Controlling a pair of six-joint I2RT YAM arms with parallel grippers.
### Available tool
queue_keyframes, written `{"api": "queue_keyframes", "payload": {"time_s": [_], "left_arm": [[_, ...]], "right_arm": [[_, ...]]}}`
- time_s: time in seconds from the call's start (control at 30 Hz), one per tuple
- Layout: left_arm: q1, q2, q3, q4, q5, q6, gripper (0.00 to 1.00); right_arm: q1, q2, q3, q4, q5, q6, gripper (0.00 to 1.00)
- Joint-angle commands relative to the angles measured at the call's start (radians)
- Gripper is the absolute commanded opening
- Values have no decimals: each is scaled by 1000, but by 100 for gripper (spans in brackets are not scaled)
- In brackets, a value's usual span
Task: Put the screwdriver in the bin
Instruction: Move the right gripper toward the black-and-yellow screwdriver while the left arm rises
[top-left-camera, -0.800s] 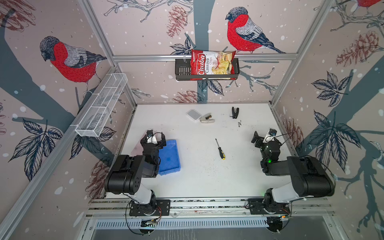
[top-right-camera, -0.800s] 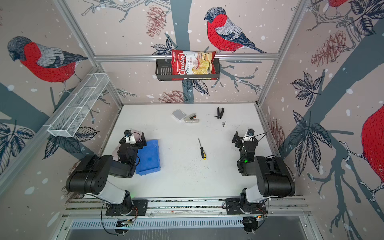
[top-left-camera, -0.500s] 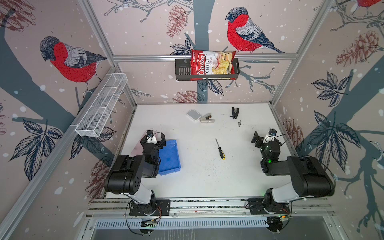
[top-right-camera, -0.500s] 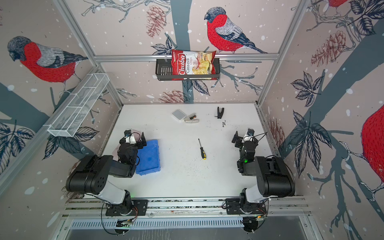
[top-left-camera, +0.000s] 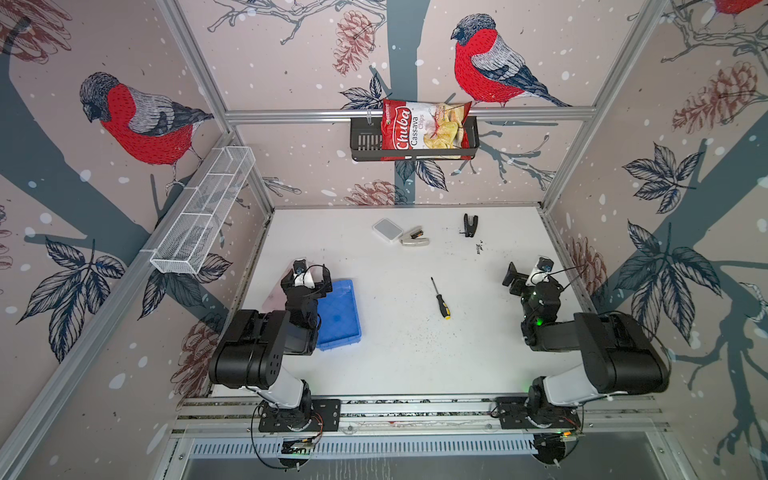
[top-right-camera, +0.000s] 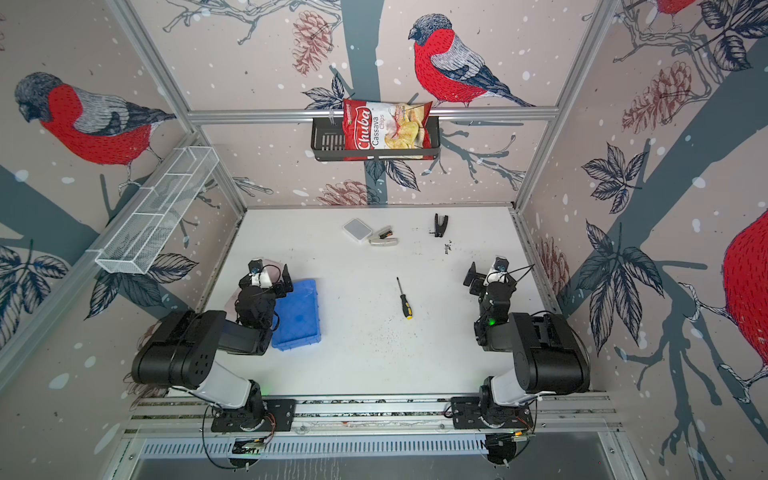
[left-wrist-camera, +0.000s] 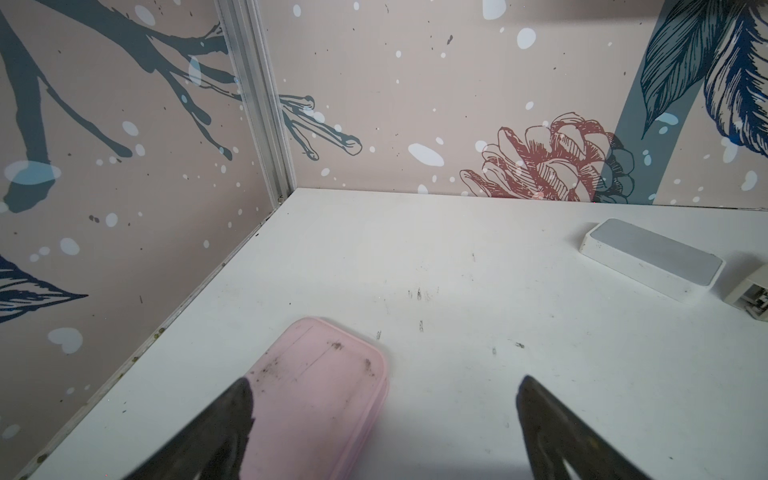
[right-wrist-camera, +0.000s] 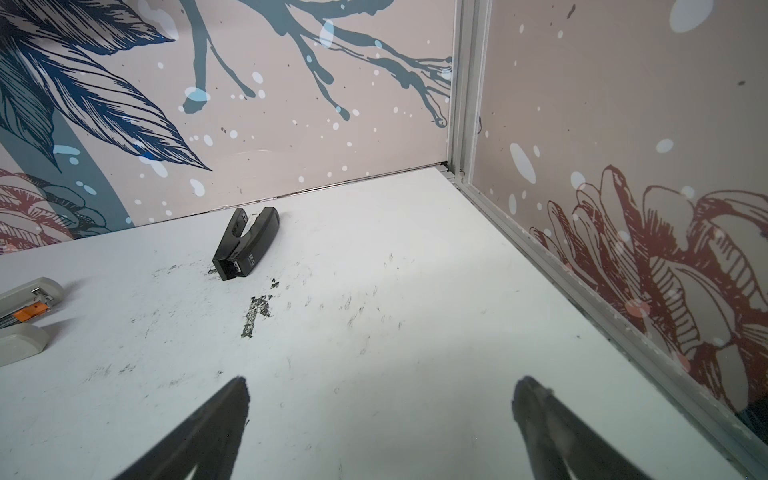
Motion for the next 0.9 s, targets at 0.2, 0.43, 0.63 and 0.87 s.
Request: {"api": "queue_keyframes", "payload": {"time_s": [0.2,0.43,0.63,0.87], "left_arm": [[0,-4,-2,28,4,-2,90],[-8,-126,12,-94,-6,5,100],[-22,-279,46,-266,32,53,100],[-89,-431,113,-488,96,113,100]], "right_arm": [[-3,-3,0,25,-4,8,100],[7,-55,31,-68,-7,-7,100],[48,-149,54,-176,2,-51,100],[127,-310,95,-354,-1,-70,99]]}}
